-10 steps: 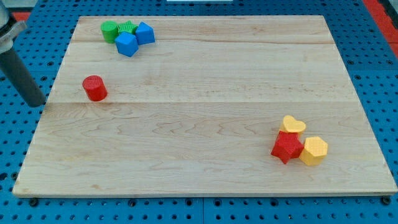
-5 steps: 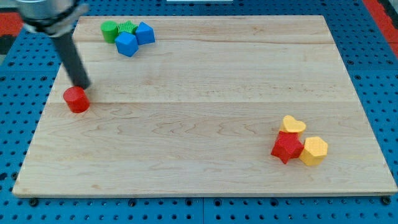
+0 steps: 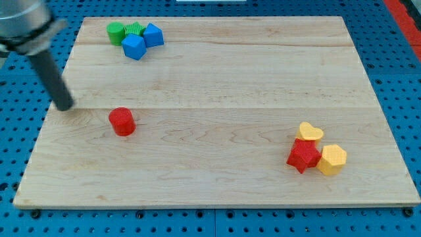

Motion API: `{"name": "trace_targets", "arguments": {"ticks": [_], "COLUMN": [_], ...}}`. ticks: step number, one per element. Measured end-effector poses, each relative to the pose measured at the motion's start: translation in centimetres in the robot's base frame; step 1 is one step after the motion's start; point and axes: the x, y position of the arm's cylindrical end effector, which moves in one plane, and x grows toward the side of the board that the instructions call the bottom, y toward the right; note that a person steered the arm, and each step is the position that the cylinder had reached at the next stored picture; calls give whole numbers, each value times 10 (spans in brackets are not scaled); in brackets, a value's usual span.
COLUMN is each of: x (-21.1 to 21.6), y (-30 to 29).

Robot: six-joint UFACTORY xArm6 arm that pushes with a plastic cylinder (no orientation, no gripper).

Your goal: Push the red circle into the red star

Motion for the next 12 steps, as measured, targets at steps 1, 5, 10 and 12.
{"name": "trace_targets", "arguments": {"ticks": [1, 5, 10, 12], "x": [0, 63, 90, 66], "y": [3, 218, 328, 342]}}
